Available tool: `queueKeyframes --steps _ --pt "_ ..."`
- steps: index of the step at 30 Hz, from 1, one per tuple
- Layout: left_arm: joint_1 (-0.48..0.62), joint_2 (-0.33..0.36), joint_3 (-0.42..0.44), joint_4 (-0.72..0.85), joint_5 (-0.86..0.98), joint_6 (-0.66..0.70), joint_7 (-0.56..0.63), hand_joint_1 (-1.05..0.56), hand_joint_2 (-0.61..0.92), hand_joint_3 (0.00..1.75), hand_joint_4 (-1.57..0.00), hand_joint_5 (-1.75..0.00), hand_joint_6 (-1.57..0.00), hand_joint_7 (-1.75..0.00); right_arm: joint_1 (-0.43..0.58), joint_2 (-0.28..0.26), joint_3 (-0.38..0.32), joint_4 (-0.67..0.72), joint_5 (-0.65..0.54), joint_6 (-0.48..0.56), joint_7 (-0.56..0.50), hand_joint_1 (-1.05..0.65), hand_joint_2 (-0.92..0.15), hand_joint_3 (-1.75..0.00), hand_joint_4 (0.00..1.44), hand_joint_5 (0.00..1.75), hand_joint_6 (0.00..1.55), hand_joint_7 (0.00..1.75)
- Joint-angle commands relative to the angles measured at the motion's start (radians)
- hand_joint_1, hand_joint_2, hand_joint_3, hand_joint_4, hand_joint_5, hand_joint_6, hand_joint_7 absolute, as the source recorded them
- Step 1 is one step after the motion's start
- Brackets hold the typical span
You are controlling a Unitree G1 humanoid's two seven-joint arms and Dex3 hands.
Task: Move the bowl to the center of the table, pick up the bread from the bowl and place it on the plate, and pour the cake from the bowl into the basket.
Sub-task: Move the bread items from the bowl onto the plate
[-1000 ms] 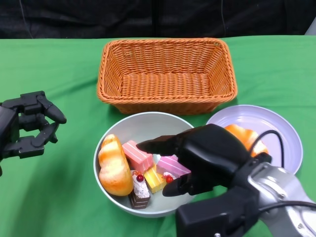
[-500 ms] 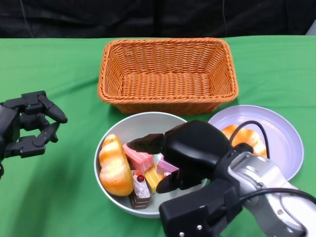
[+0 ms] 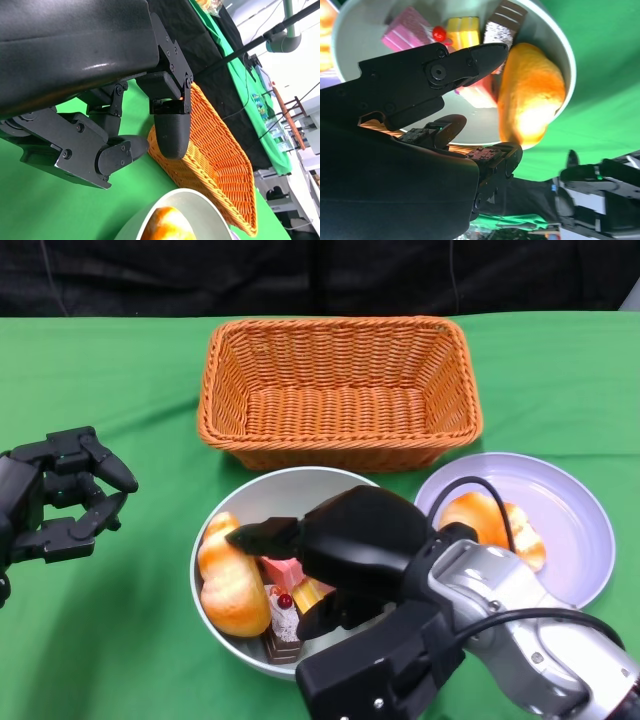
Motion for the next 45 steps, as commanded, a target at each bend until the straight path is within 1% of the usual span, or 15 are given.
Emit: queueKeyframes --steps 1,6,10,15,16,19,21,23,24,28,31,35,42,44,45 --pt "-0.009 0.016 0.003 0.006 -0.002 0.007 -0.008 -0.11 0.82 0.53 -0.75 -1.57 -0.71 -1.24 -0.019 0.009 0.004 0.012 -0.004 -0.019 -0.016 -0.67 -0.92 -0.04 0.64 0.04 0.29 0.01" --pt "-0.008 0.015 0.002 0.007 0.001 0.005 -0.003 -0.13 0.83 0.5 -0.79 -1.6 -0.72 -1.24 -0.023 0.025 0.007 0.032 -0.005 -0.03 -0.04 -0.67 -0.92 -0.03 0.68 0.05 0.3 0.01" --pt "-0.003 0.002 0.017 -0.007 -0.029 0.057 -0.014 -0.09 0.85 0.48 -0.69 -1.73 -0.7 -1.25 -0.051 0.043 0.024 0.069 -0.019 -0.046 -0.048 -0.68 -0.92 -0.03 0.77 0.1 0.31 0.01" --pt "0.0 0.001 0.019 -0.014 -0.03 0.066 -0.016 -0.08 0.86 0.46 -0.68 -1.74 -0.7 -1.25 -0.052 0.045 0.022 0.075 -0.021 -0.052 -0.05 -0.69 -0.92 -0.04 0.78 0.1 0.31 0.01" --pt "-0.009 -0.004 0.028 -0.001 -0.049 0.066 -0.042 -0.08 0.86 0.47 -0.68 -1.73 -0.7 -1.26 -0.071 0.061 0.037 0.115 -0.024 -0.071 -0.066 -0.68 -0.92 -0.04 0.79 0.11 0.31 0.01" --pt "-0.02 -0.008 0.035 0.019 -0.066 0.061 -0.071 -0.06 0.78 0.64 -0.67 -1.64 -0.68 -1.31 -0.127 0.099 0.078 0.235 -0.043 -0.102 -0.092 -0.67 -0.92 -0.05 0.82 0.14 0.33 0.01" --pt "-0.019 -0.002 0.03 0.021 -0.048 0.05 -0.054 -0.08 0.76 0.65 -0.67 -1.62 -0.68 -1.31 -0.141 0.107 0.083 0.266 -0.046 -0.107 -0.102 -0.66 -0.92 -0.06 0.83 0.15 0.34 0.02" --pt "-0.018 0.0 0.028 0.022 -0.037 0.042 -0.04 -0.07 0.76 0.66 -0.68 -1.62 -0.69 -1.31 -0.148 0.112 0.086 0.285 -0.05 -0.11 -0.11 -0.66 -0.92 -0.06 0.6 0.73 0.36 0.0" --pt "-0.018 0.0 0.028 0.022 -0.034 0.041 -0.038 -0.07 0.77 0.67 -0.68 -1.62 -0.69 -1.31 -0.15 0.113 0.086 0.289 -0.051 -0.111 -0.112 -0.66 -0.92 -0.06 0.53 0.89 0.36 0.0" --pt "-0.024 0.007 0.024 0.031 -0.02 0.026 -0.024 -0.04 0.74 0.72 -0.71 -1.6 -0.7 -1.32 -0.153 0.113 0.101 0.318 -0.068 -0.118 -0.139 -0.67 -0.92 -0.03 0.41 1.16 0.38 0.0" --pt "-0.025 0.013 0.019 0.031 -0.005 0.024 -0.006 -0.04 0.71 0.78 -0.73 -1.59 -0.71 -1.31 -0.157 0.111 0.111 0.329 -0.078 -0.115 -0.134 -0.68 -0.92 -0.03 0.39 1.17 0.37 0.0" --pt "-0.02 0.019 0.012 0.018 0.02 0.023 0.029 -0.02 0.69 0.81 -0.71 -1.54 -0.73 -1.29 -0.159 0.111 0.122 0.322 -0.091 -0.079 -0.076 -0.7 -0.92 -0.07 0.39 1.12 0.34 0.0" --pt "-0.017 0.025 0.01 0.022 0.038 0.007 0.046 0.01 0.68 0.83 -0.7 -1.55 -0.73 -1.29 -0.145 0.101 0.134 0.28 -0.117 -0.032 -0.032 -0.74 -0.92 -0.08 0.4 1.11 0.36 0.01" --pt "-0.02 0.027 0.012 0.028 0.037 0.007 0.042 -0.02 0.68 0.81 -0.68 -1.56 -0.72 -1.28 -0.137 0.092 0.136 0.251 -0.128 -0.002 0.001 -0.73 -0.92 -0.1 0.44 0.95 0.41 0.01" --pt "-0.021 0.027 0.013 0.029 0.035 0.012 0.039 -0.03 0.68 0.8 -0.68 -1.56 -0.72 -1.27 -0.133 0.088 0.137 0.237 -0.136 0.011 0.01 -0.72 -0.92 -0.1 0.45 0.93 0.43 0.02"
